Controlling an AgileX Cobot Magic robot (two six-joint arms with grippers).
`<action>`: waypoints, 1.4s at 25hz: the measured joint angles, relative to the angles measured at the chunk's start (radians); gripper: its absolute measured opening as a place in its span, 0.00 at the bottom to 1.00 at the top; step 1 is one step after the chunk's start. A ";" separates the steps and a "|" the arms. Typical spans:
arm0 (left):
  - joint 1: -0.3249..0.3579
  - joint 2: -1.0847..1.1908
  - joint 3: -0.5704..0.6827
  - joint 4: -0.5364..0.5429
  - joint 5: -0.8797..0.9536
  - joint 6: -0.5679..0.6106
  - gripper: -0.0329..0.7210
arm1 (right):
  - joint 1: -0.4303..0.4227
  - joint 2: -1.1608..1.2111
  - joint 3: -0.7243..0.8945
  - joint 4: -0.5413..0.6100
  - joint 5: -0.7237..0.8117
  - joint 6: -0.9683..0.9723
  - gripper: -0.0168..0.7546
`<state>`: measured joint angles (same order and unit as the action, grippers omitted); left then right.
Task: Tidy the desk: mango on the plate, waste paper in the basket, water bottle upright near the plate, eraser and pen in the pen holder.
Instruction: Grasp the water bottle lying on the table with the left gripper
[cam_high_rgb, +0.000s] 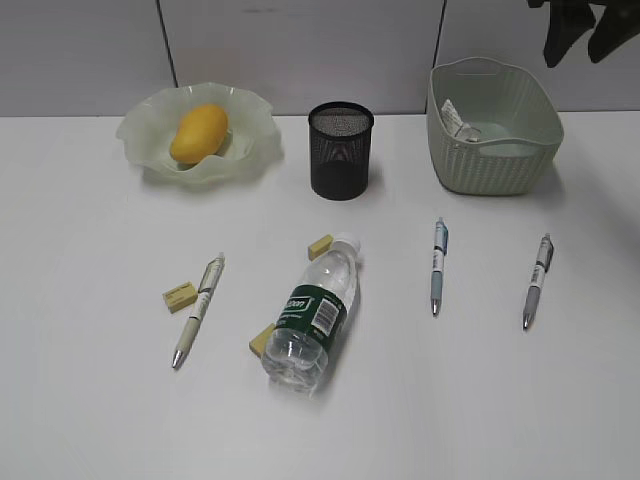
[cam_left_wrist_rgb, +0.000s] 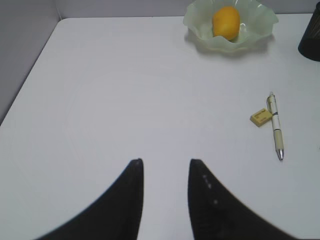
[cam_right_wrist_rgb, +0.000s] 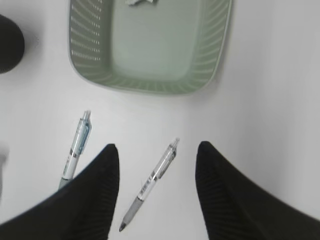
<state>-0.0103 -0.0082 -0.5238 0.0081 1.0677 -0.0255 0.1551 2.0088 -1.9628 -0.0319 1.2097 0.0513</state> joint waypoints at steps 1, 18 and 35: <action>0.000 0.000 0.000 0.000 0.000 0.000 0.36 | 0.000 -0.020 0.027 0.000 0.000 -0.001 0.54; 0.000 0.000 0.000 0.004 0.000 0.000 0.36 | 0.000 -0.489 0.625 0.045 -0.019 -0.004 0.53; 0.000 0.000 0.000 -0.002 0.000 0.000 0.36 | 0.000 -1.166 1.116 0.044 -0.170 -0.009 0.53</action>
<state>-0.0103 -0.0082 -0.5238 0.0060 1.0677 -0.0255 0.1551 0.8429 -0.8467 0.0125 1.0401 0.0420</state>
